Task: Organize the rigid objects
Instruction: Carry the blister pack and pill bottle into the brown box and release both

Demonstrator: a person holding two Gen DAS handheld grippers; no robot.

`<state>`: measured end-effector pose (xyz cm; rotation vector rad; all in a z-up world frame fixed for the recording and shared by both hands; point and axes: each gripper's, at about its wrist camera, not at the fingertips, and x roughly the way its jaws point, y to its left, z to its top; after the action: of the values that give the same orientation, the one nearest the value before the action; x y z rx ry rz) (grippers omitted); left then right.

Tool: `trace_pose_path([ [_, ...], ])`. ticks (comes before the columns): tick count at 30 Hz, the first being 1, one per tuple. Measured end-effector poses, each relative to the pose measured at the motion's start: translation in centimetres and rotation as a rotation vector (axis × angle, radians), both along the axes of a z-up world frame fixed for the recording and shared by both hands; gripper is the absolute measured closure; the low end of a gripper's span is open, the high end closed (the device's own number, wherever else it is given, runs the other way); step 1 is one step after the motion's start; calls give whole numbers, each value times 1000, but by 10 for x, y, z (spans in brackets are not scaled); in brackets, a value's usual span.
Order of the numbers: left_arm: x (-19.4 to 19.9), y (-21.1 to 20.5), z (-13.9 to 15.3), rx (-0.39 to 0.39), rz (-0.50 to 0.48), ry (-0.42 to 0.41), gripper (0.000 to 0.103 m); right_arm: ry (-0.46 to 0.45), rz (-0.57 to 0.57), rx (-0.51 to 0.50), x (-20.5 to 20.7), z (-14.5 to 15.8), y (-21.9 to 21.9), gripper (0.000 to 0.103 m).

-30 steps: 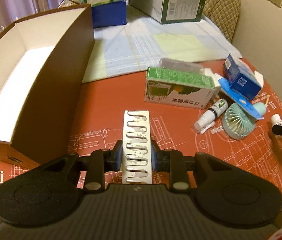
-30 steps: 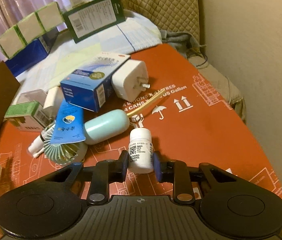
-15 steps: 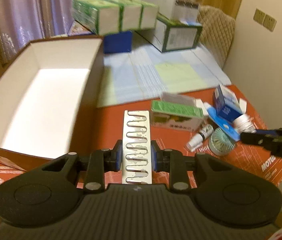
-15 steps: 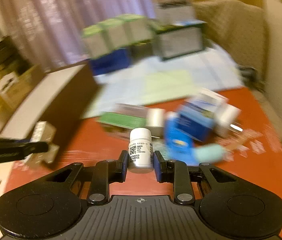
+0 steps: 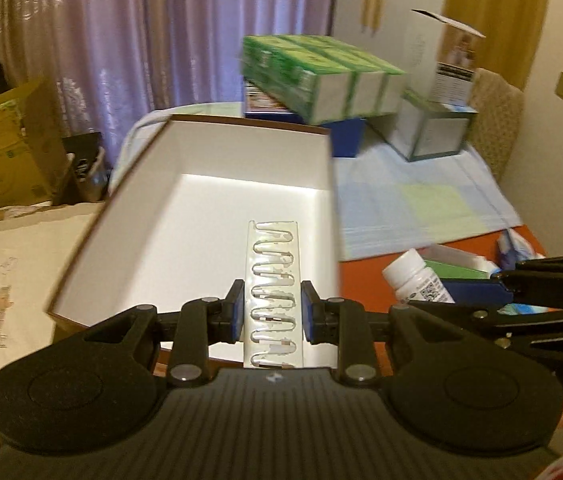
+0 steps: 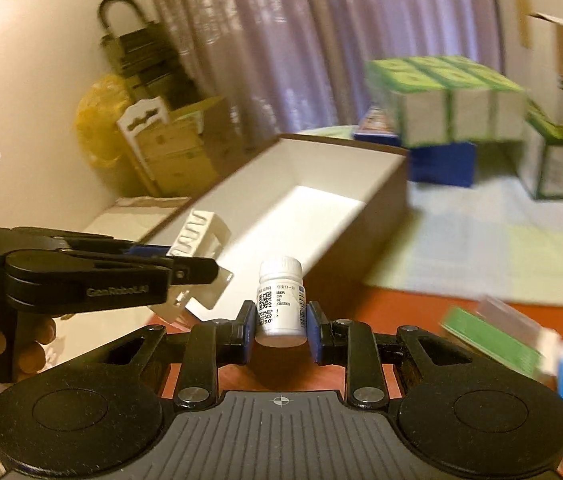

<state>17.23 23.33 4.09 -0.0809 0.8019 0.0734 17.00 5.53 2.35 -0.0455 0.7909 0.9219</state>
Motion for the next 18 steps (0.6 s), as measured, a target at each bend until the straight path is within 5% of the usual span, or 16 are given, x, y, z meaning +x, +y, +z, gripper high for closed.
trace_pose_path([
  [9,22,61,-20,14,9,58,79,28,44,-71,16,-23,88,80],
  [18,47,93,-48,15,-32,135,79,69,27,-181,33,-53,131,80],
])
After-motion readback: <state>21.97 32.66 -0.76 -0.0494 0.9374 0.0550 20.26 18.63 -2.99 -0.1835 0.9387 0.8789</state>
